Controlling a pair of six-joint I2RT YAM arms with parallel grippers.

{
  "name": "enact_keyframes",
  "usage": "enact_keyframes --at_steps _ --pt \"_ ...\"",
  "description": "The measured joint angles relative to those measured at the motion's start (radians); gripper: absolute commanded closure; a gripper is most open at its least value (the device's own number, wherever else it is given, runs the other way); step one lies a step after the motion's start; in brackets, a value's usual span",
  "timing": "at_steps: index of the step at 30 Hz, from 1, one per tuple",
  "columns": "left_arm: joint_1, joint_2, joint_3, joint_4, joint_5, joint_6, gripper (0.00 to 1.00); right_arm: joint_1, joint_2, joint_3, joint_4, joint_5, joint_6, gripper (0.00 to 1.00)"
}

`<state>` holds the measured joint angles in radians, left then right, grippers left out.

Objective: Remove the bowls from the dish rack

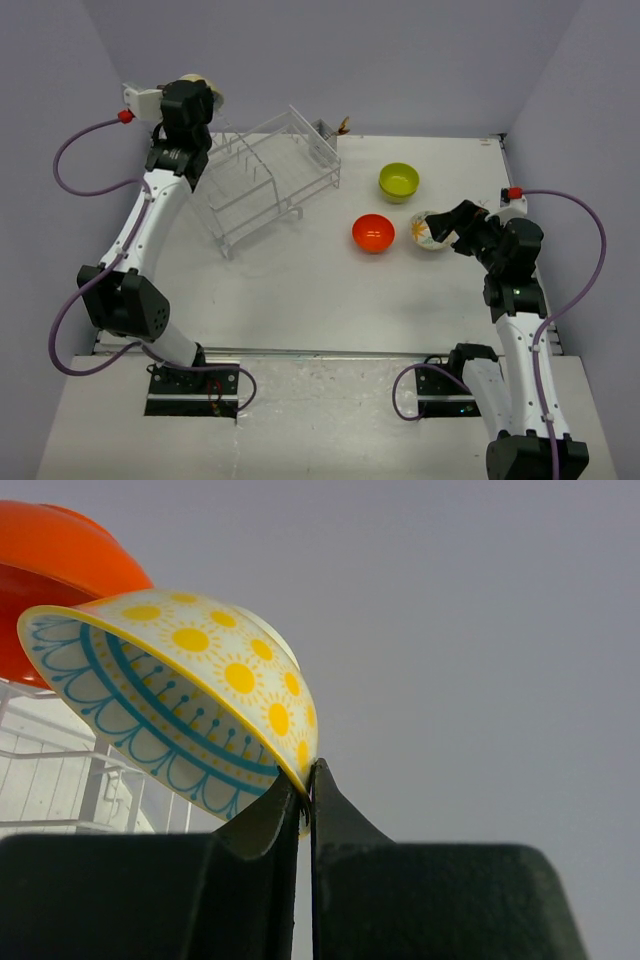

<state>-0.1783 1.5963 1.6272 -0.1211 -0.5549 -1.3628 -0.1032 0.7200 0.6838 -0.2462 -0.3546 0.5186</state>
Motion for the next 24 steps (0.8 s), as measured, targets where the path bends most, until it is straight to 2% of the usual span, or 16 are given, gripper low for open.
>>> enact_keyframes --at_steps 9,13,19,24 --pt "-0.001 -0.012 -0.046 0.04 0.122 0.05 1.0 0.0 0.002 0.0 0.0 0.001 -0.003 0.01" --pt "-0.017 -0.013 -0.053 0.066 0.19 0.122 1.0 0.0 0.008 0.0 0.0 0.0 -0.003 0.01" --pt "-0.099 0.003 0.016 0.107 0.375 0.359 1.0 0.0 0.008 0.005 -0.003 -0.019 0.003 0.01" --pt "-0.223 0.022 0.095 0.132 0.566 0.613 1.0 0.0 0.006 0.079 -0.055 -0.037 0.005 0.01"
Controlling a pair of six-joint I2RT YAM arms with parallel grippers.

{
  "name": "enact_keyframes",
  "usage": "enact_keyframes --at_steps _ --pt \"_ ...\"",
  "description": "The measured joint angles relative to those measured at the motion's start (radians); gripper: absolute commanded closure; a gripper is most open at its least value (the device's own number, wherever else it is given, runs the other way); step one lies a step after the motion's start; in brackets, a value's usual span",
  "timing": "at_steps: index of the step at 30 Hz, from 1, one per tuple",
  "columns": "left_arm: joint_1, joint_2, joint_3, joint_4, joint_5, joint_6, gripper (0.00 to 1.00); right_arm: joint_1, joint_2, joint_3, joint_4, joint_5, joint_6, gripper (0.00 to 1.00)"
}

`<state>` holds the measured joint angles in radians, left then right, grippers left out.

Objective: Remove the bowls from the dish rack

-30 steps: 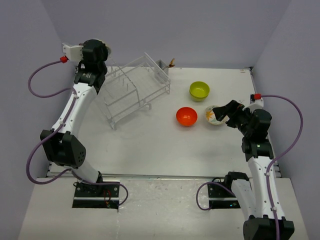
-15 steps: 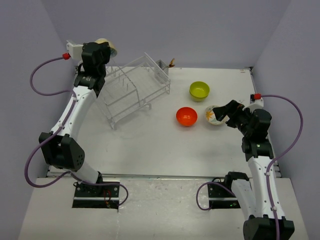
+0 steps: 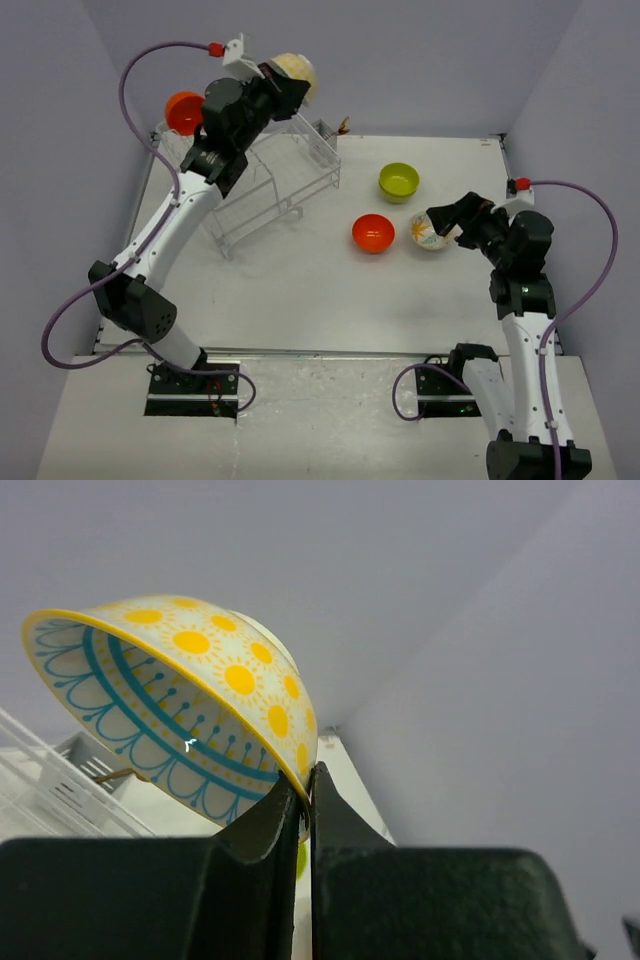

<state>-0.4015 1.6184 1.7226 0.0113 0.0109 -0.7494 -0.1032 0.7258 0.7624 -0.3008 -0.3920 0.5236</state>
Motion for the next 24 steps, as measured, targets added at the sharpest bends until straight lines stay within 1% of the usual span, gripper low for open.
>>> enact_keyframes --at_steps 4,7,10,12,14,17,20,24 --pt "-0.137 0.002 0.01 -0.056 0.106 0.252 1.0 0.0 0.015 0.117 -0.06 0.002 -0.003 0.01" --pt "-0.275 0.003 0.001 -0.151 0.11 0.483 1.0 0.0 0.053 0.217 -0.118 0.007 -0.019 0.01" --pt "-0.429 -0.011 -0.087 -0.197 0.086 0.695 1.0 0.0 0.1 0.29 -0.176 0.002 -0.04 0.01" --pt "-0.5 -0.02 -0.163 -0.234 0.092 0.783 1.0 0.008 0.138 0.328 -0.211 -0.001 -0.057 0.02" --pt "-0.538 -0.026 -0.246 -0.274 0.1 0.858 1.0 0.032 0.179 0.348 -0.248 0.005 -0.076 0.02" --pt "-0.567 -0.026 -0.33 -0.369 0.09 0.97 1.0 0.131 0.261 0.388 -0.321 0.032 -0.108 0.02" --pt "-0.587 -0.026 -0.36 -0.446 0.091 1.066 1.0 0.219 0.333 0.401 -0.36 0.041 -0.132 0.05" --pt "-0.604 -0.029 -0.364 -0.506 0.146 1.213 1.0 0.291 0.401 0.401 -0.406 0.07 -0.147 0.06"
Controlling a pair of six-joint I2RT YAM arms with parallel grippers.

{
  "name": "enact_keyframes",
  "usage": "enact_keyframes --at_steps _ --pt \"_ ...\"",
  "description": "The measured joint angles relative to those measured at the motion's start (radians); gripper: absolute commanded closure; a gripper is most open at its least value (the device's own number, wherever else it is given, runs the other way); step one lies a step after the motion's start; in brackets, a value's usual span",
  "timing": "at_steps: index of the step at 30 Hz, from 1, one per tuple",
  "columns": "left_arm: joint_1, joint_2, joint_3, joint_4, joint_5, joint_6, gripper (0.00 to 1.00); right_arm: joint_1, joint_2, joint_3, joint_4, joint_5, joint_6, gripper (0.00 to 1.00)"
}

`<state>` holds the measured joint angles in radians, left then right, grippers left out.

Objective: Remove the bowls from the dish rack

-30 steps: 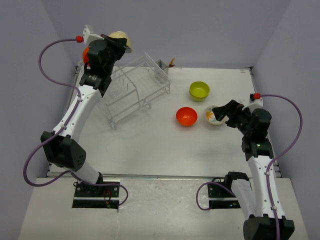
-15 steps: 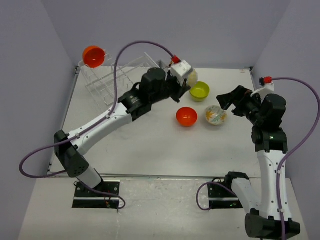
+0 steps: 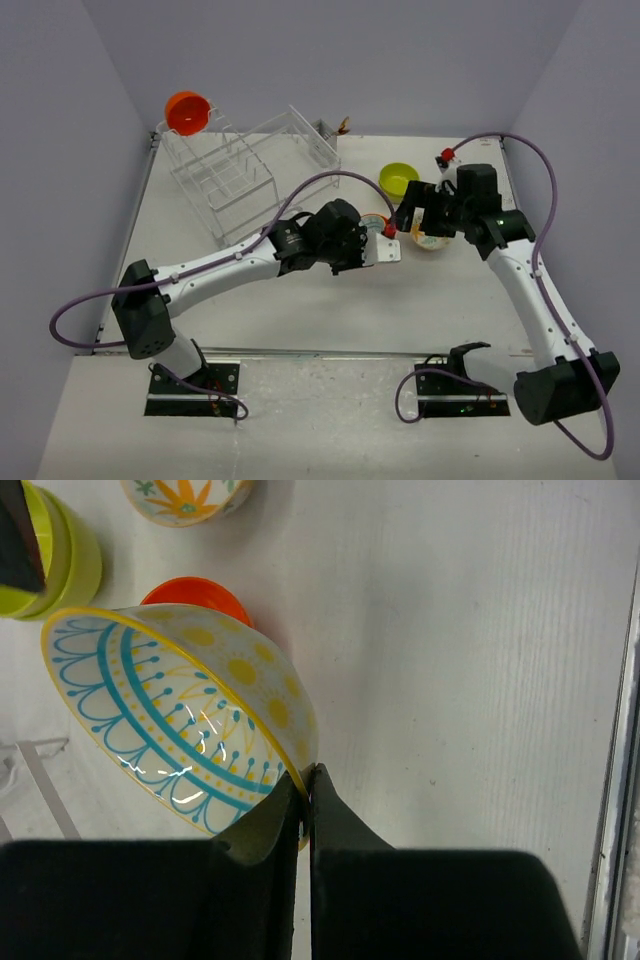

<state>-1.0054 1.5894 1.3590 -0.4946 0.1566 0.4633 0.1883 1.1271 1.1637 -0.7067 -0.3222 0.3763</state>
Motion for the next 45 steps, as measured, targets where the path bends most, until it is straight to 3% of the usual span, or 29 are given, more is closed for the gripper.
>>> enact_keyframes --at_steps 5,10,14,16,17,23,25,26,28,29,34,38,41,45 --pt "-0.028 -0.001 0.0 -0.062 0.012 0.124 1.0 0.123 0.108 0.028 -0.055 0.044 -0.021 0.09" --pt "-0.063 0.008 0.014 -0.126 -0.011 0.178 1.0 0.194 0.171 0.033 -0.088 0.08 -0.037 0.29" --pt "-0.085 0.018 0.028 -0.137 -0.062 0.196 1.0 0.21 0.21 0.033 -0.097 0.103 -0.045 0.38" --pt "-0.092 0.02 0.037 -0.144 -0.095 0.204 1.0 0.211 0.219 0.032 -0.097 0.104 -0.05 0.47" --pt "-0.095 0.022 0.042 -0.147 -0.114 0.208 1.0 0.211 0.221 0.032 -0.097 0.104 -0.053 0.58" --pt "-0.111 0.05 0.078 -0.15 -0.152 0.22 1.0 0.214 0.223 0.027 -0.071 0.105 -0.06 1.0" --pt "-0.121 0.055 0.093 -0.149 -0.154 0.22 1.0 0.208 0.224 0.019 -0.059 0.102 -0.057 1.0" --pt "-0.122 0.056 0.094 -0.151 -0.159 0.219 0.96 0.207 0.222 0.016 -0.056 0.101 -0.058 1.0" --pt "-0.122 0.066 0.1 -0.15 -0.18 0.209 0.79 0.206 0.22 0.008 -0.037 0.106 -0.059 1.0" --pt "-0.122 0.072 0.102 -0.146 -0.197 0.2 0.01 0.203 0.22 0.003 -0.029 0.109 -0.056 1.0" --pt "-0.109 0.07 0.101 -0.085 -0.268 0.141 0.0 0.121 0.182 -0.037 -0.023 0.112 -0.044 1.0" --pt "-0.098 -0.022 0.019 0.031 -0.372 0.056 0.0 -0.096 0.089 -0.109 0.041 0.164 -0.007 1.0" --pt "-0.056 -0.121 -0.019 0.099 -0.5 -0.114 0.0 -0.232 0.005 -0.183 0.115 0.261 0.046 1.0" --pt "0.136 -0.22 0.011 0.113 -0.561 -0.394 0.0 -0.286 -0.055 -0.285 0.208 0.343 0.121 1.0"
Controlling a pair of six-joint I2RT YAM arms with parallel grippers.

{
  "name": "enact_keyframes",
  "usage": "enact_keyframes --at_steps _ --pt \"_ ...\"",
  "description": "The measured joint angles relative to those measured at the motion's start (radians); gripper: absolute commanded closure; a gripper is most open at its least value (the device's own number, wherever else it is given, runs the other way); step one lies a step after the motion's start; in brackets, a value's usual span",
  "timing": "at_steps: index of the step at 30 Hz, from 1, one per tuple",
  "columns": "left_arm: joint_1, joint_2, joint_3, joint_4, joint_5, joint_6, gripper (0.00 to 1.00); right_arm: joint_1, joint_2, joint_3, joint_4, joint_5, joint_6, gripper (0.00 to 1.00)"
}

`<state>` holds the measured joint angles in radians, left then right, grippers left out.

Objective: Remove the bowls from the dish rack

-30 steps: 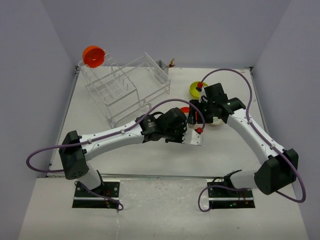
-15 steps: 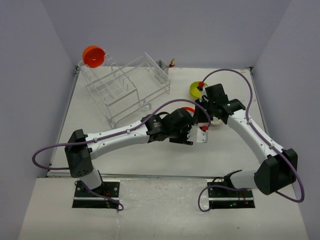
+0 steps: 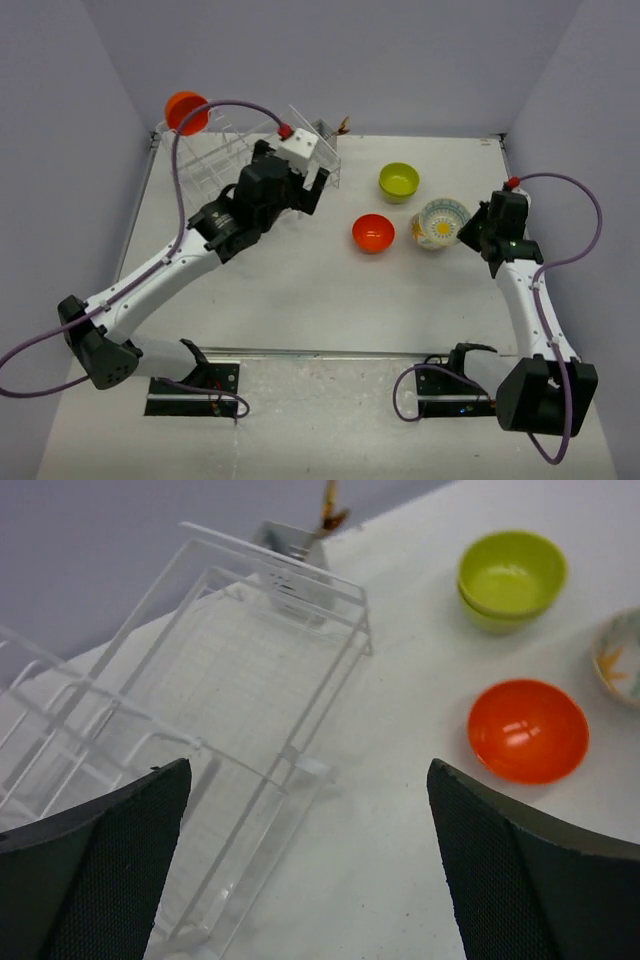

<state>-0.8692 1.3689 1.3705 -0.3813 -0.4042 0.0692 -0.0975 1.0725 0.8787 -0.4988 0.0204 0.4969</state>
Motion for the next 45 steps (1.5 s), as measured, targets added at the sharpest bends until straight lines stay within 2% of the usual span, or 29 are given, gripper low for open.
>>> enact_keyframes --at_steps 3,9,14,23,26,30,33,34,37,38,42,45 --pt "0.112 -0.076 0.006 -0.001 -0.046 -0.154 0.0 -0.018 0.018 -0.051 0.053 0.018 0.049 1.0" --pt "0.124 -0.223 0.006 -0.004 -0.056 -0.32 0.0 -0.027 0.087 -0.104 0.155 0.013 0.121 0.98" --pt "0.143 -0.277 0.006 -0.01 -0.082 -0.37 0.0 -0.027 0.152 -0.106 0.23 0.003 0.147 0.92" --pt "0.223 -0.227 0.006 -0.058 -0.084 -0.41 0.0 -0.027 0.244 -0.133 0.305 -0.038 0.154 0.87" --pt "0.251 -0.227 0.006 -0.054 -0.069 -0.423 0.0 -0.027 0.264 -0.133 0.315 -0.054 0.158 0.75" --pt "0.286 -0.219 0.006 -0.055 -0.053 -0.444 0.0 -0.027 0.269 -0.133 0.338 -0.071 0.161 0.64" --pt "0.33 -0.204 0.006 -0.055 -0.035 -0.465 0.0 -0.027 0.269 -0.132 0.338 -0.077 0.165 0.42" --pt "0.354 -0.198 0.007 -0.056 -0.027 -0.475 0.0 -0.027 0.265 -0.131 0.333 -0.076 0.167 0.26" --pt "0.427 -0.175 0.027 -0.069 -0.023 -0.516 0.0 -0.027 0.203 -0.13 0.288 -0.063 0.17 0.04" --pt "0.451 -0.161 0.047 -0.082 -0.03 -0.541 0.0 -0.027 0.161 -0.125 0.26 -0.055 0.168 0.01" --pt "0.512 -0.112 0.134 -0.122 -0.097 -0.64 0.0 -0.027 -0.024 -0.063 0.18 -0.031 0.151 0.01" --pt "0.564 -0.082 0.193 -0.13 -0.097 -0.737 0.0 -0.027 -0.157 -0.01 0.168 -0.04 0.141 0.01"
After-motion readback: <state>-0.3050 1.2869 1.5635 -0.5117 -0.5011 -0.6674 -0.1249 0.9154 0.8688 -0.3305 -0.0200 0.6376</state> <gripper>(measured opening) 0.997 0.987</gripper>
